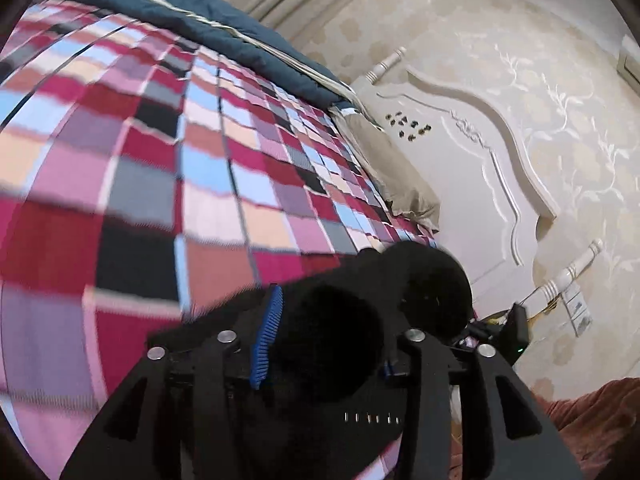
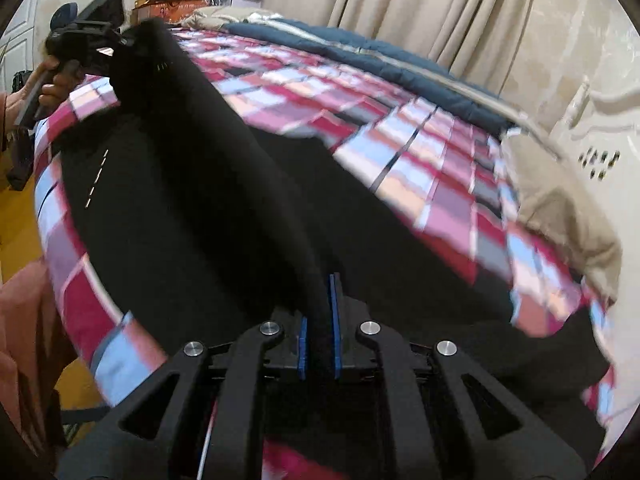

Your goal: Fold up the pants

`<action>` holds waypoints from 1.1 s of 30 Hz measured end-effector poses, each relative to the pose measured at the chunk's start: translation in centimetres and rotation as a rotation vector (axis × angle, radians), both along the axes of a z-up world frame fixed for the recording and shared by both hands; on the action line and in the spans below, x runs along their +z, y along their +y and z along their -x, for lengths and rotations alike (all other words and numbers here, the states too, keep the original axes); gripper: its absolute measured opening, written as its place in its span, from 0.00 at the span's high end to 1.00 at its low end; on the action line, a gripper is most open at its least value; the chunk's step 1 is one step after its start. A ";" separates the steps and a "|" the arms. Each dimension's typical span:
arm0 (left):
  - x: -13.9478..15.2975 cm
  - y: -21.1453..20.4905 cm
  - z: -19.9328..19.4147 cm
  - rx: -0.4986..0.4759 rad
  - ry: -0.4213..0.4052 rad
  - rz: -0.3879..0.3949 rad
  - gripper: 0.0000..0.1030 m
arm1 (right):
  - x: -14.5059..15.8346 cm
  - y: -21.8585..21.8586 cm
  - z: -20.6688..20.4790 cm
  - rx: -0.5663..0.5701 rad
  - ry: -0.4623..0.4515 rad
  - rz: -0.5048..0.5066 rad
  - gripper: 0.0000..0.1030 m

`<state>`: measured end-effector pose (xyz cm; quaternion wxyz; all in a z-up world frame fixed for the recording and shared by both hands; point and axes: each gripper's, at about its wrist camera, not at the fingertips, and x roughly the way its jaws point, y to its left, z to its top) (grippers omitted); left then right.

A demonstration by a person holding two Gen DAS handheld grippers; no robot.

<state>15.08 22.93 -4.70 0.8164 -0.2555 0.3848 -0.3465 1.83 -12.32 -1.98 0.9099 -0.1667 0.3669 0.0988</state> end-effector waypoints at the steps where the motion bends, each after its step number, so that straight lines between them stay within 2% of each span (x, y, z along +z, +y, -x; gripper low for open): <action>1: -0.5 0.3 0.8 0.014 0.015 -0.002 0.54 | -0.5 -0.1 0.4 -0.007 0.005 -0.011 0.89; 4: -2.1 1.4 3.3 0.056 0.051 0.007 0.37 | -1.5 -0.2 1.1 -0.033 0.022 -0.046 0.85; 6: -3.1 2.1 4.3 0.088 0.089 0.006 0.22 | -1.7 -0.2 1.5 -0.052 0.011 -0.063 0.83; 9: -4.4 4.0 6.2 0.155 0.117 0.044 0.22 | -1.7 -0.2 2.0 -0.078 0.015 -0.081 0.73; 12: -4.4 5.5 8.0 0.225 0.131 0.078 0.22 | -1.6 0.2 2.9 -0.092 0.020 -0.091 0.49; 13: -4.3 5.9 8.9 0.251 0.136 0.095 0.22 | -1.5 0.2 3.3 -0.094 0.020 -0.101 0.46; 16: -4.5 5.7 10.9 0.307 0.171 0.123 0.21 | -1.3 0.2 4.6 -0.124 0.022 -0.127 0.45; 19: -4.6 4.3 13.3 0.348 0.167 0.177 0.21 | -0.9 -0.6 5.4 -0.163 0.029 -0.216 0.39; 21: -4.8 3.4 14.5 0.373 0.170 0.235 0.21 | -0.6 -1.1 5.8 -0.187 0.034 -0.287 0.37; 24: -5.7 2.1 16.0 0.406 0.191 0.382 0.21 | -0.4 -1.9 6.2 -0.221 0.050 -0.386 0.35; 30: -5.5 -0.5 15.2 0.425 0.206 0.446 0.21 | -0.9 -3.1 6.6 -0.273 0.086 -0.543 0.35; 33: -4.9 -1.6 14.5 0.441 0.194 0.411 0.21 | -1.2 -3.1 6.9 -0.289 0.089 -0.560 0.35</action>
